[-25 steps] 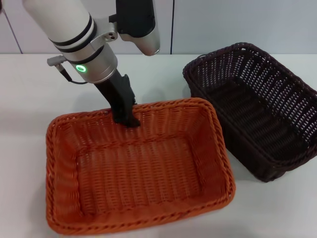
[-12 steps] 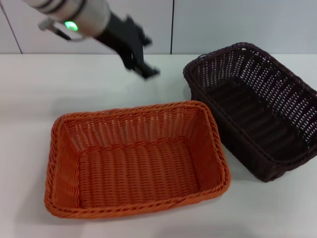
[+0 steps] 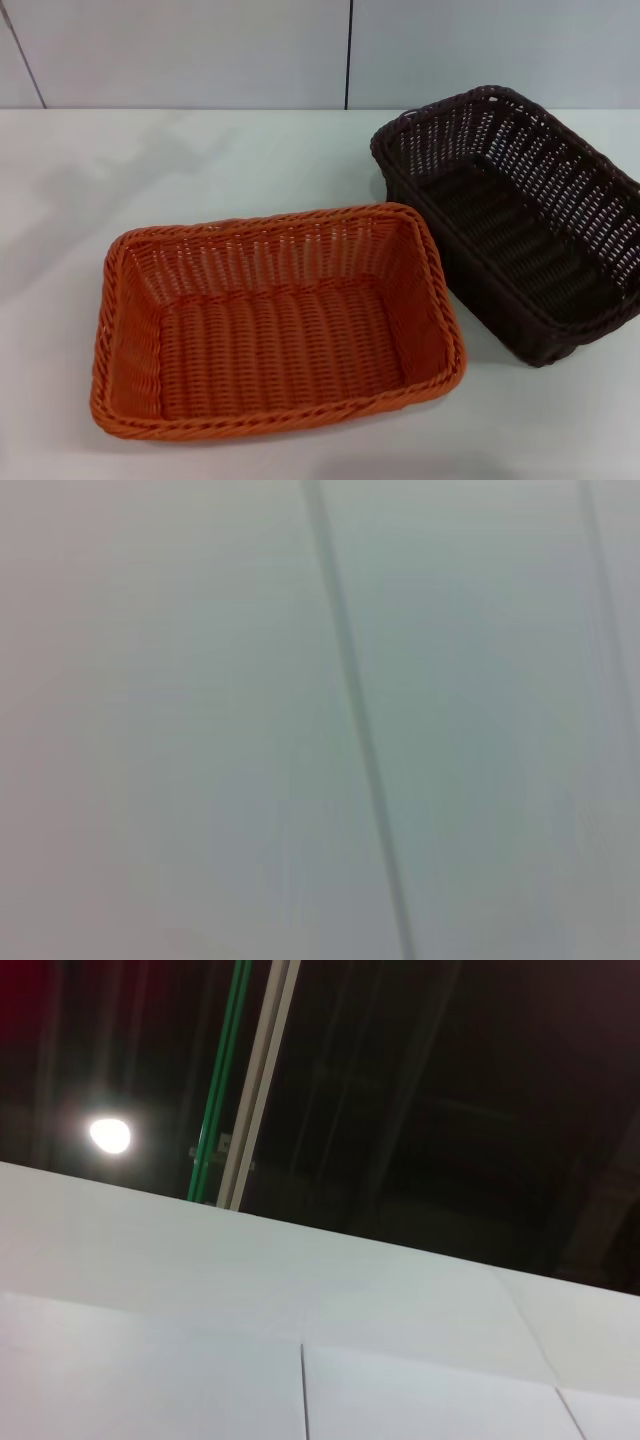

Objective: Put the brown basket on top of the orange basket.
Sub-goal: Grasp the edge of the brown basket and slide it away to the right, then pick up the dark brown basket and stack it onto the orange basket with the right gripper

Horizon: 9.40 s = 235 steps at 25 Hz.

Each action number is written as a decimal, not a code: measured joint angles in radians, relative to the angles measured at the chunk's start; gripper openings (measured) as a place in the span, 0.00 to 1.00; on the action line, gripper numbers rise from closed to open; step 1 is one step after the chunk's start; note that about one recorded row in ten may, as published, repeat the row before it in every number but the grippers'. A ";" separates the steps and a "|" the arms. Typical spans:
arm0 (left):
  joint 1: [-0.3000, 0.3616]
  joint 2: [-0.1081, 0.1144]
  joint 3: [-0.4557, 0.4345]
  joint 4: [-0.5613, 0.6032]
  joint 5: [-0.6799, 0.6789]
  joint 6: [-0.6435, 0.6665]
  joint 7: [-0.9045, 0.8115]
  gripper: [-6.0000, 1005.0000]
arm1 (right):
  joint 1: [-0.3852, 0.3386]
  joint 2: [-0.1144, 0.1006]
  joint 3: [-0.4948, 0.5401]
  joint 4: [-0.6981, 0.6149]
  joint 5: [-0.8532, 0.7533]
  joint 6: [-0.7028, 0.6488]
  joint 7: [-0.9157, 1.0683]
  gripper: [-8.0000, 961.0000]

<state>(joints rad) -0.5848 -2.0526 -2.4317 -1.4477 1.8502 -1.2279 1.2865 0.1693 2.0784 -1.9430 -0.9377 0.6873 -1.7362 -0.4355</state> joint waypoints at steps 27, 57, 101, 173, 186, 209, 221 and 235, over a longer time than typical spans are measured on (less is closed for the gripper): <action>0.307 -0.010 -0.321 0.738 -1.199 0.040 0.918 0.79 | -0.240 0.007 -0.038 -0.452 0.007 0.642 -0.146 0.70; 0.334 -0.006 -0.340 0.788 -1.196 0.004 0.919 0.79 | -0.182 -0.006 0.279 -1.127 -0.133 2.586 -0.500 0.70; 0.279 -0.008 -0.349 0.903 -1.211 0.066 0.935 0.79 | 0.222 -0.296 0.145 -1.128 -0.237 3.434 -0.605 0.54; 0.344 -0.011 -0.348 0.945 -1.219 0.015 0.940 0.79 | 0.206 -0.102 0.253 -0.789 -0.336 3.307 -0.923 0.46; 0.336 -0.012 -0.349 0.944 -1.218 0.009 0.937 0.79 | 0.206 -0.070 0.283 -0.785 -0.410 3.279 -0.946 0.21; 0.347 -0.007 -0.349 0.934 -1.220 0.008 0.933 0.79 | 0.191 -0.027 0.264 -1.046 -0.485 3.307 -0.967 0.21; 0.345 -0.007 -0.344 0.945 -1.218 0.007 0.933 0.79 | 0.298 -0.026 0.275 -1.120 -0.438 3.321 -1.004 0.22; 0.330 -0.007 -0.348 0.946 -1.217 -0.018 0.933 0.79 | 0.446 -0.006 0.275 -1.119 -0.193 3.319 -1.133 0.22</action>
<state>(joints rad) -0.2549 -2.0593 -2.7794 -0.5016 0.6330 -1.2459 2.2191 0.6156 2.0725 -1.6685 -2.0567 0.4941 1.5825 -1.5690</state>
